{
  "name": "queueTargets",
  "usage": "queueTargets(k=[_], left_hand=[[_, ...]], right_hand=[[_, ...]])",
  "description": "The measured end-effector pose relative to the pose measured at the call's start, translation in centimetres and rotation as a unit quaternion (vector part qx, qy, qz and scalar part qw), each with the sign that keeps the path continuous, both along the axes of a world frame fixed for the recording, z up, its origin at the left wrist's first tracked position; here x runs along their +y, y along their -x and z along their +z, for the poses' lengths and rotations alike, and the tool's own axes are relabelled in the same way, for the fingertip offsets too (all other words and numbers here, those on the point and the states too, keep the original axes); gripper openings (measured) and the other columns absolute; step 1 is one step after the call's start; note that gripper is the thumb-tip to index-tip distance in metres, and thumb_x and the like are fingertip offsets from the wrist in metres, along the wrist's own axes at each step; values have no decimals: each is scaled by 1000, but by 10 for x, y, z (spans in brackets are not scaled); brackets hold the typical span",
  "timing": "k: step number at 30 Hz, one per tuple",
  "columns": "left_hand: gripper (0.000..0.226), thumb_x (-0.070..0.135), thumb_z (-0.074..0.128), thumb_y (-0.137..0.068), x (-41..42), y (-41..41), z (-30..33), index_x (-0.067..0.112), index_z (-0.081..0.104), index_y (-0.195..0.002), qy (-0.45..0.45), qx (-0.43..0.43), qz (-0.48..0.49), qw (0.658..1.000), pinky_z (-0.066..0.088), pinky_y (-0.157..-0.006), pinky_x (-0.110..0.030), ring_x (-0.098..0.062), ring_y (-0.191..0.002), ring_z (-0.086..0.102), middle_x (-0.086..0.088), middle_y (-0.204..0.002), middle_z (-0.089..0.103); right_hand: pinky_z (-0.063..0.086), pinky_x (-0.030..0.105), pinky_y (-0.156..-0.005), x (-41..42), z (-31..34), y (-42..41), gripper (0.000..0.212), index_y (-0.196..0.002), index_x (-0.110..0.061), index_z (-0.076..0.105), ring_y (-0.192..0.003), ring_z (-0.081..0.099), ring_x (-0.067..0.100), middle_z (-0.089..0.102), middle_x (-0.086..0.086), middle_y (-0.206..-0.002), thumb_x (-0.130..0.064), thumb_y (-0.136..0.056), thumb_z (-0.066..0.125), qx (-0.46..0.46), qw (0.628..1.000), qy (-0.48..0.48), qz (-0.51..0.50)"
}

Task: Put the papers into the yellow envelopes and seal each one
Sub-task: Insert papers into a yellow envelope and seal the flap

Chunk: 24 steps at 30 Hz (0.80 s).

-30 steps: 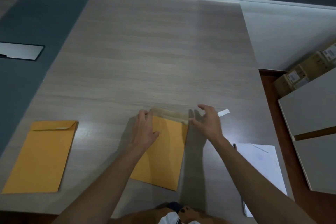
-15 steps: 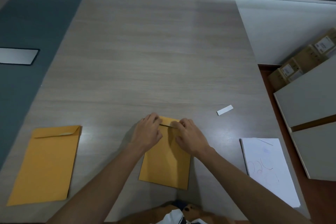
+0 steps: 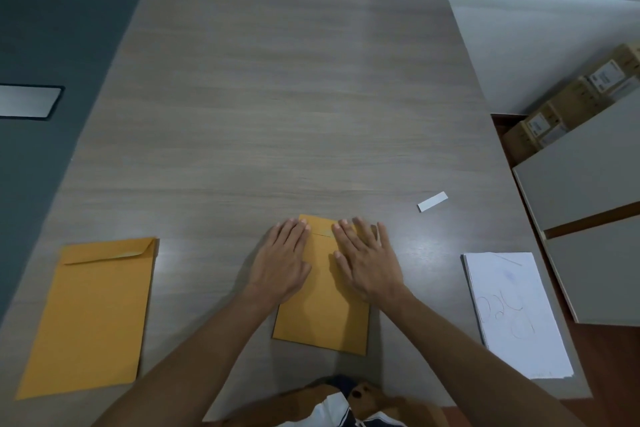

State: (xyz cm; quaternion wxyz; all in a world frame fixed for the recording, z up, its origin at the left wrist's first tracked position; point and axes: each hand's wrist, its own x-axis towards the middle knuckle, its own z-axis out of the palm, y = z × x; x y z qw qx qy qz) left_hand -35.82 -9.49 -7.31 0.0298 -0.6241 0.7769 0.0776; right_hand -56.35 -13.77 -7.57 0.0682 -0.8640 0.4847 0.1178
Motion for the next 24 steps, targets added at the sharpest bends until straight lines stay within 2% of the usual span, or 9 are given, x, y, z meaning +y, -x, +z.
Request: queueTargets(k=[3,8,11,13,15,17,20,24], left_hand=[[68,38,32,-84,1,1,0,1,52,-137,-1,-13,1,1000,38,-111,-46,-30,-131,49,-15,-141,53],[66,37,32,-83,-1,8,3,-1,57,-131,-13,-19,24,999,40,-109,-48,-32,-126,52,-16,-133,59],[66,39,31,-80,-8,27,10,-3,60,-122,-15,1,76,997,37,-110,-51,-35,-124,50,-18,-126,60],[70,42,27,-83,-12,41,14,-1,52,-132,-10,20,69,997,29,-115,-51,-34,-135,40,-17,-138,51],[75,43,15,-86,-11,51,11,9,27,-152,-21,28,9,999,13,-121,-47,-27,-149,15,-9,-160,23],[76,46,2,-87,-7,55,5,18,6,-157,-50,33,-20,998,0,-122,-43,-18,-151,-5,0,-164,-2],[73,48,1,-88,-4,50,-3,22,1,-156,-59,28,5,998,-5,-121,-46,-11,-150,-8,6,-163,-8],[70,49,4,-90,-1,29,-8,23,5,-156,-53,14,29,998,-6,-120,-49,-11,-150,-1,8,-162,-1]], right_hand=[[6,55,-116,1,2,31,59,-154,-25,17,-149,13,25,24,-4,-158,-52,-101,11,21,1000,12,-14],[10,56,-114,6,5,44,59,-152,-23,25,-146,21,27,35,-4,-154,-50,-101,10,34,998,4,-47],[7,55,-118,6,6,42,59,-154,-25,14,-149,9,27,23,-6,-158,-50,-100,9,28,999,0,-39],[5,56,-118,5,6,46,60,-154,-26,10,-149,4,27,16,-6,-159,-51,-100,7,28,999,4,-28],[11,57,-117,4,7,46,60,-154,-25,15,-148,8,28,21,-5,-158,-51,-100,7,34,999,5,-24],[21,59,-114,4,8,45,60,-152,-24,23,-147,18,29,31,-3,-156,-49,-101,8,38,999,4,-26],[28,61,-111,4,8,45,61,-151,-22,29,-144,28,31,37,-3,-153,-48,-101,5,35,999,0,-33],[24,62,-111,4,3,46,62,-152,-24,28,-144,29,31,37,-4,-153,-48,-100,2,27,999,4,-39]])
